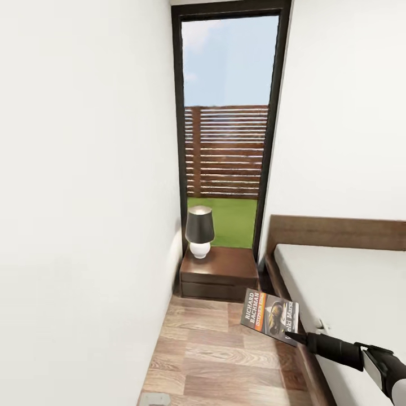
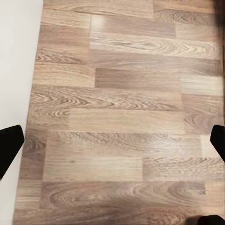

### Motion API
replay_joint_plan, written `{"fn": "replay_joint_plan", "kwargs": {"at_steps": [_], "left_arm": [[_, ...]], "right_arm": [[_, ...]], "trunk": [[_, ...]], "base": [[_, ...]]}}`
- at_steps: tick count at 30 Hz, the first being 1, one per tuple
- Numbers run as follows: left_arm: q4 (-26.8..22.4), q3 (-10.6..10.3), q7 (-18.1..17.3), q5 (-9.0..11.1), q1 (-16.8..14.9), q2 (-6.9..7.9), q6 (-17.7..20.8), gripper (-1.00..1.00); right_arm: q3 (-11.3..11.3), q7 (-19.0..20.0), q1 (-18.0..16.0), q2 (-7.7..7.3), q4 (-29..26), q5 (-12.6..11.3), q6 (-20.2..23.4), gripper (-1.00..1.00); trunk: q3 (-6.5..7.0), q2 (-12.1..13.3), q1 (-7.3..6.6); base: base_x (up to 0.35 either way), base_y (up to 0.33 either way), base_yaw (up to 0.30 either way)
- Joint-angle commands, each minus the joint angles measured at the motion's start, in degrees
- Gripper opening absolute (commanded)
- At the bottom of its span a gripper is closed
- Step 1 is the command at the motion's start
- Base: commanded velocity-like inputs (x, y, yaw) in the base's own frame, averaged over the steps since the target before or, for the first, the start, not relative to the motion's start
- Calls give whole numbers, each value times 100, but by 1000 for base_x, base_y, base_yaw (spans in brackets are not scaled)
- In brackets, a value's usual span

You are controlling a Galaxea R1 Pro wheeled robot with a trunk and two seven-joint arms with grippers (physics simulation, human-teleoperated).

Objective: In the bedroom, move the book from the bed onto either nightstand, and place the two sandals side by side next to the bed.

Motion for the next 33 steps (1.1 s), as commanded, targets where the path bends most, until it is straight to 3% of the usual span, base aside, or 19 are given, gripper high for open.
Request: {"fn": "replay_joint_plan", "kwargs": {"at_steps": [1, 21, 33], "left_arm": [[9, -41, -9, 60, -3, 1, -25, 100], [8, -71, -16, 60, 1, 10, -34, 100], [13, -71, -17, 60, 2, 14, -34, 100]], "right_arm": [[-55, 24, -3, 3, -3, 11, 62, -100], [-55, 24, -3, 3, -3, 11, 62, -100], [-55, 24, -3, 3, -3, 11, 62, -100]], "trunk": [[1, -3, 4], [10, -3, 4], [10, -3, 4]], "base": [[181, -53, -216], [85, -45, -59], [266, 93, -1]]}}
